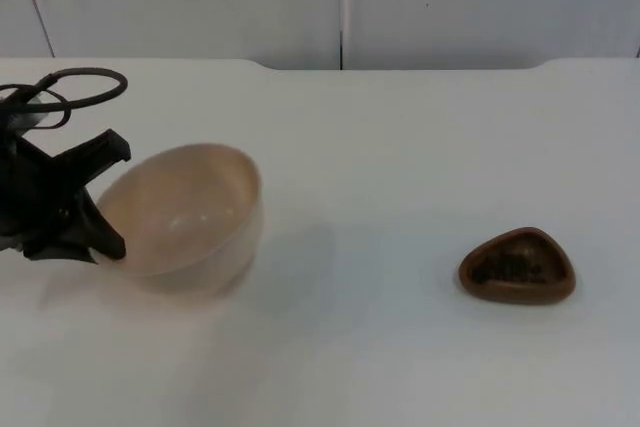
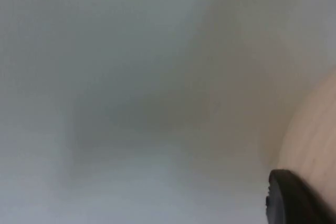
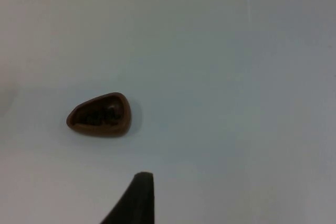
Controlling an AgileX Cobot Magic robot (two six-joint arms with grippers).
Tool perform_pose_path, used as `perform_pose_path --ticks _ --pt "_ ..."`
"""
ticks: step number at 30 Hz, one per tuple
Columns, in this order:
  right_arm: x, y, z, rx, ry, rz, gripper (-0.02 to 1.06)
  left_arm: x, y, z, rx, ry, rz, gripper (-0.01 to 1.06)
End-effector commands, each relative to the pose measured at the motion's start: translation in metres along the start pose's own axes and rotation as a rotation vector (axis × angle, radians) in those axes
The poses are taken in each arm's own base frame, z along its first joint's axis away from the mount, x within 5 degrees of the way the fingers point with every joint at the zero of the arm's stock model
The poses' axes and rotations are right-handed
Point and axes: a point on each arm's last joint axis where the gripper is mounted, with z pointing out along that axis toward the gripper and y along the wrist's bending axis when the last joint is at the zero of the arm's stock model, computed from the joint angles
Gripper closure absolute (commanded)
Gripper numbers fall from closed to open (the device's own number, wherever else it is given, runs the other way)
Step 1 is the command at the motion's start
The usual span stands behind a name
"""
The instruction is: Pick up the bowl with the left hand and pour the coffee beans from the cup into the bowl with the right hand.
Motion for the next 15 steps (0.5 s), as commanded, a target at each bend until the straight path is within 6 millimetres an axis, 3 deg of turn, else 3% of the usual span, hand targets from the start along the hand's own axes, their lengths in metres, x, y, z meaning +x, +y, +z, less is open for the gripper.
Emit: perform_pose_path --ticks 1,6,9,15 --pt "0.0 0.0 0.0 0.007 -0.006 -0.005 -0.01 -0.001 -0.008 -0.007 0.02 -0.021 0.009 0.99" --pt "0.0 0.0 0.0 0.007 -0.006 -0.005 -0.01 0.005 -0.03 -0.013 0.041 -0.033 0.048 0.99" --pt "0.0 0.0 0.0 0.007 -0.006 -0.005 -0.01 0.017 -0.054 -0.011 0.044 -0.015 0.097 1.0" --pt "0.0 0.0 0.0 0.007 -0.006 -0.005 -0.01 0.037 -0.079 -0.003 0.017 0.025 0.18 1.05"
